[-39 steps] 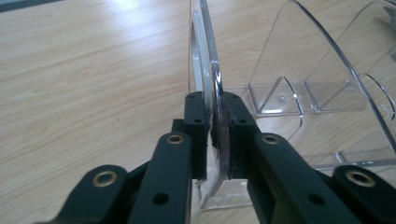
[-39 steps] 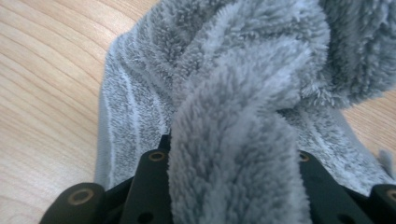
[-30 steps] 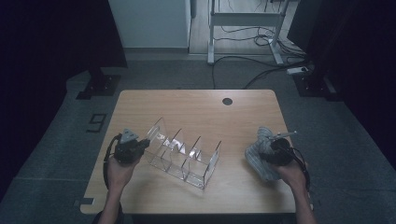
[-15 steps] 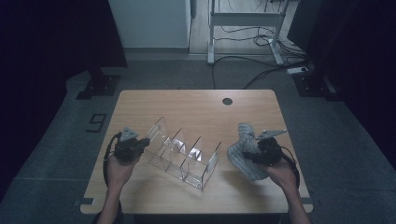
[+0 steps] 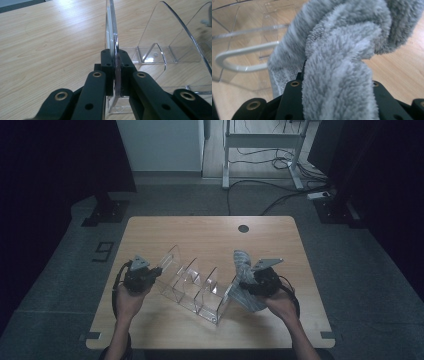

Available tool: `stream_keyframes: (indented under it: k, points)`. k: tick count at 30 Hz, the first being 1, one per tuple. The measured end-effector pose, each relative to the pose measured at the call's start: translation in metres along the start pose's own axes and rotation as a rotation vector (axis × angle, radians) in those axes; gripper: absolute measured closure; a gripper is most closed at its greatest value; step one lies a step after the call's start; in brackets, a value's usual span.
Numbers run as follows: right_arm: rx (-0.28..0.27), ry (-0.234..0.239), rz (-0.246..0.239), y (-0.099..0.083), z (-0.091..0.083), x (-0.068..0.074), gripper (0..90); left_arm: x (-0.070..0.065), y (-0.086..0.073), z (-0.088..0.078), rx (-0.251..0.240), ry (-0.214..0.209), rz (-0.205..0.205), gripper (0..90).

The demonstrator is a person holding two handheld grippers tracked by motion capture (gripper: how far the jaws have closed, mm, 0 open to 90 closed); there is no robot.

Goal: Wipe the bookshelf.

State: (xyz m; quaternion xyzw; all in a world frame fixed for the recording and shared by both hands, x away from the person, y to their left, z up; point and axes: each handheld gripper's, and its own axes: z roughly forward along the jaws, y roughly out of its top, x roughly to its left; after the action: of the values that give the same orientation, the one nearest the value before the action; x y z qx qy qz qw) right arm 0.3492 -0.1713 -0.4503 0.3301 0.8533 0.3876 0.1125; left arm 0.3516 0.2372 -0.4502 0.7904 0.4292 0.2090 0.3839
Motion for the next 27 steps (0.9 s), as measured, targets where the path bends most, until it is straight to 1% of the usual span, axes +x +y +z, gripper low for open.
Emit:
stream_keyframes:
  k: [1, 4, 7, 10, 12, 15, 19, 22, 27]
  points:
    - [-0.001, 0.003, -0.006, 0.001, 0.001, 0.001, 66.2, 0.000, 0.000, 0.000, 0.004, 0.003, 0.002, 85.8]
    - [0.003, -0.019, -0.033, 0.003, 0.006, 0.005, 66.4, 0.000, 0.001, 0.000, 0.005, 0.006, 0.003, 85.8]
    - [-0.003, -0.011, -0.023, 0.002, 0.005, 0.005, 66.8, -0.003, 0.001, 0.002, 0.007, 0.029, 0.004, 85.8]
    - [-0.001, -0.017, -0.043, 0.003, 0.004, 0.010, 67.2, -0.003, 0.001, 0.002, 0.006, 0.037, -0.001, 85.8]
    - [0.007, -0.033, -0.061, 0.005, 0.002, 0.014, 67.4, -0.003, 0.002, 0.003, 0.007, 0.045, -0.004, 85.7]
    - [0.012, -0.043, -0.072, 0.005, 0.001, 0.019, 67.4, -0.003, 0.002, 0.003, 0.008, 0.051, -0.011, 85.6]
    - [0.000, 0.006, -0.076, 0.005, -0.003, 0.028, 67.3, -0.004, 0.003, 0.003, 0.015, 0.060, -0.014, 85.4]
    - [0.016, -0.013, -0.102, 0.006, -0.004, 0.038, 67.3, -0.004, 0.002, 0.003, 0.014, 0.060, -0.015, 85.4]
    - [0.016, -0.008, -0.110, 0.006, -0.005, 0.043, 67.2, -0.004, 0.003, 0.004, 0.016, 0.067, -0.019, 85.3]
